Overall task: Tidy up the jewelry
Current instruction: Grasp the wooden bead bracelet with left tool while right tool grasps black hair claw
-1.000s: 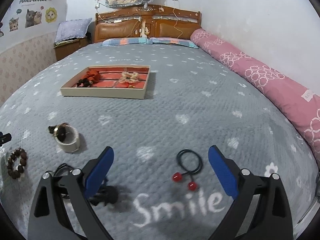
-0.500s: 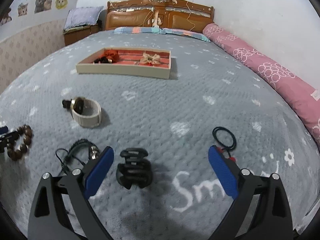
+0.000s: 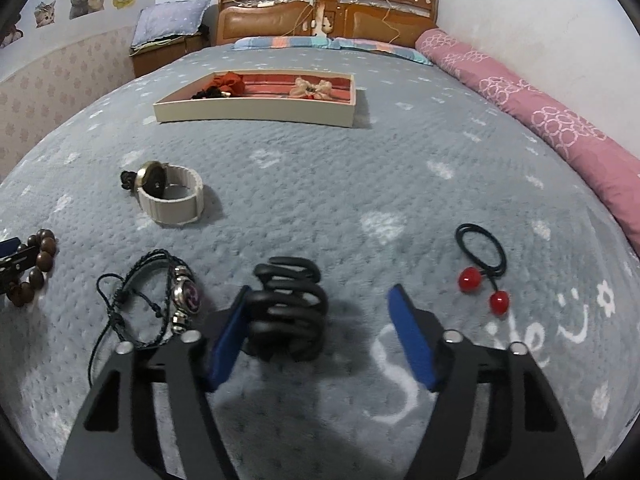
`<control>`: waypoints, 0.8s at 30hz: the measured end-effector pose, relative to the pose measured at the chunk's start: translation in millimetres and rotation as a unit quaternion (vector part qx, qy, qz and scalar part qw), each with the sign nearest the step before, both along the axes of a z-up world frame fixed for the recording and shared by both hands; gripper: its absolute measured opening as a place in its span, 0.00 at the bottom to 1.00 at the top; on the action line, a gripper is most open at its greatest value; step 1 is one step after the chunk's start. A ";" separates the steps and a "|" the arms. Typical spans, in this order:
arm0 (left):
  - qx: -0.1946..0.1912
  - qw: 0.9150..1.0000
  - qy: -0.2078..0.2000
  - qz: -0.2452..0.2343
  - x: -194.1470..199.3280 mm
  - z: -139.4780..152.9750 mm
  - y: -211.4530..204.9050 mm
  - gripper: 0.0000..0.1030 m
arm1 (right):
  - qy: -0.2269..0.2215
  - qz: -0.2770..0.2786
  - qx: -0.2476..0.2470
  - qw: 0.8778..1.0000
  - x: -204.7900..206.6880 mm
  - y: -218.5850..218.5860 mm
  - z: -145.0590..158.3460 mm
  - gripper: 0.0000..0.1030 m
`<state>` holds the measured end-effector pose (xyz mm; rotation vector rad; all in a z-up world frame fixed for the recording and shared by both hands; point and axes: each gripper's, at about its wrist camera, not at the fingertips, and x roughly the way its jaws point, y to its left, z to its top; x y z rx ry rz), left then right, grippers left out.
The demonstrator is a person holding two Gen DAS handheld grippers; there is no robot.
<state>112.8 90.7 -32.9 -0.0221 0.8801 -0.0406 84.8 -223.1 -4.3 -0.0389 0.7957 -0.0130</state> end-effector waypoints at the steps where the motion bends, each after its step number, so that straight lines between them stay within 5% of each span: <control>1: -0.002 1.000 0.000 -0.002 0.8 0.2 0.5 0.73 | -0.001 0.004 0.001 1.000 0.1 1.4 0.4 0.52; 7: 0.006 1.000 0.011 -0.012 10.2 -0.4 -2.8 0.69 | 0.000 0.023 0.005 1.000 4.4 8.7 3.5 0.36; 11: 0.019 0.999 0.016 -0.026 15.8 -0.4 -8.8 0.62 | -0.001 0.022 0.007 1.000 7.7 8.1 7.5 0.36; 17: 0.002 0.999 0.017 -0.044 18.9 2.0 -11.4 0.27 | -0.008 0.023 0.017 1.000 15.9 -0.2 20.6 0.36; 24: -0.018 0.999 0.019 -0.047 25.9 7.9 -11.1 0.24 | -0.028 0.017 0.020 0.999 29.2 -15.3 48.0 0.36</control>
